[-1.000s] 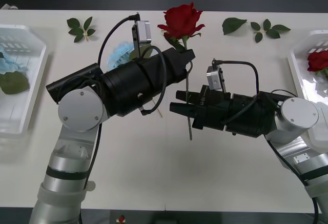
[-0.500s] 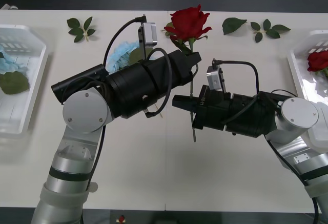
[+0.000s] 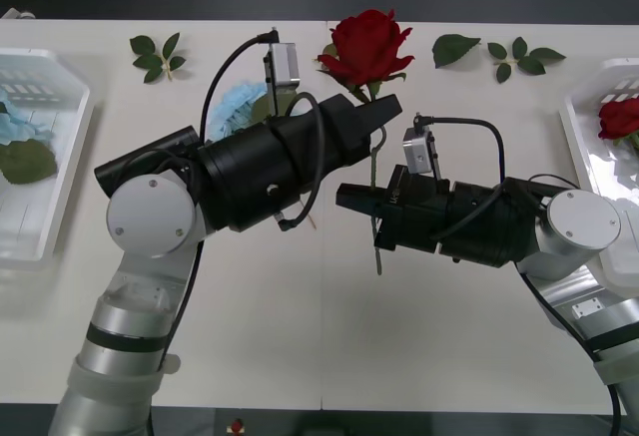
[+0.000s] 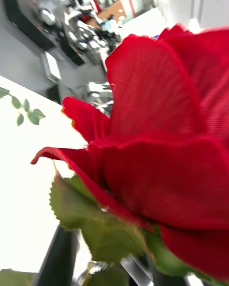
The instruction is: Put the red flowers into the right box and the blue flowers into the left box
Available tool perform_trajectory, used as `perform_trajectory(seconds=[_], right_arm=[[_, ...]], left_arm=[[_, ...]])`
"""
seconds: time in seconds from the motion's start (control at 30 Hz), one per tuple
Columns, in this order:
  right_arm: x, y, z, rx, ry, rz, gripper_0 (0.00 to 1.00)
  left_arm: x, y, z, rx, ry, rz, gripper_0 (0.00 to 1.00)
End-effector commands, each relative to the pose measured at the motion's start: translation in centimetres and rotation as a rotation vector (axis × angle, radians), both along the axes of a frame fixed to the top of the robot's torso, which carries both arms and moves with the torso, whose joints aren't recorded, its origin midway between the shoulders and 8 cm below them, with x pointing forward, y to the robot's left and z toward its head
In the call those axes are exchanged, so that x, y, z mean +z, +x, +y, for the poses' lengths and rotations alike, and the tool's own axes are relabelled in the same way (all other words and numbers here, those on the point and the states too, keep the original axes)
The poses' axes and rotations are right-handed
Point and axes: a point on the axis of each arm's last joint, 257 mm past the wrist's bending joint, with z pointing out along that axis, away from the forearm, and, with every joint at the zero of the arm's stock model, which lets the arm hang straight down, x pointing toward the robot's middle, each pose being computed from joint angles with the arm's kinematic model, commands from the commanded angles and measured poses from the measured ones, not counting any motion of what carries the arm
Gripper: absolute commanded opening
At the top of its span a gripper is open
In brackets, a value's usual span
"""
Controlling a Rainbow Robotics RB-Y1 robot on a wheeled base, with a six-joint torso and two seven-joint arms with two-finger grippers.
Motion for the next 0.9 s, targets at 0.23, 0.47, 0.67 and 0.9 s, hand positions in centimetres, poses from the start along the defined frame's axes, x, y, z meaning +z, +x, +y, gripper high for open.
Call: perform_trajectory(seconds=[0.23,0.47,0.67,0.9], right_arm=[[0.8,1.4,-2.7,-0.005,-0.122,-0.099,0.0],[-1.2,3.1,-8.6,-0.04,-0.337,-0.121,0.0],[-1.4,4.6,-18.0,-0.089,-0.599,-0.155,0.0],[0.8,5.3,-30.4,-0.257,-0.784,0.0,0.0]], left_arm=[[-3.9,-2.3,8.7,-0.106,0.195,-0.019,1.0],[-7.6,-1.2,16.9,-0.065,0.426,0.023,1.0],[-10.2,1.3,23.2,-0.041,0.573,0.113,1.0],[-13.1,7.1,25.1,0.089,0.649,0.22,1.0]])
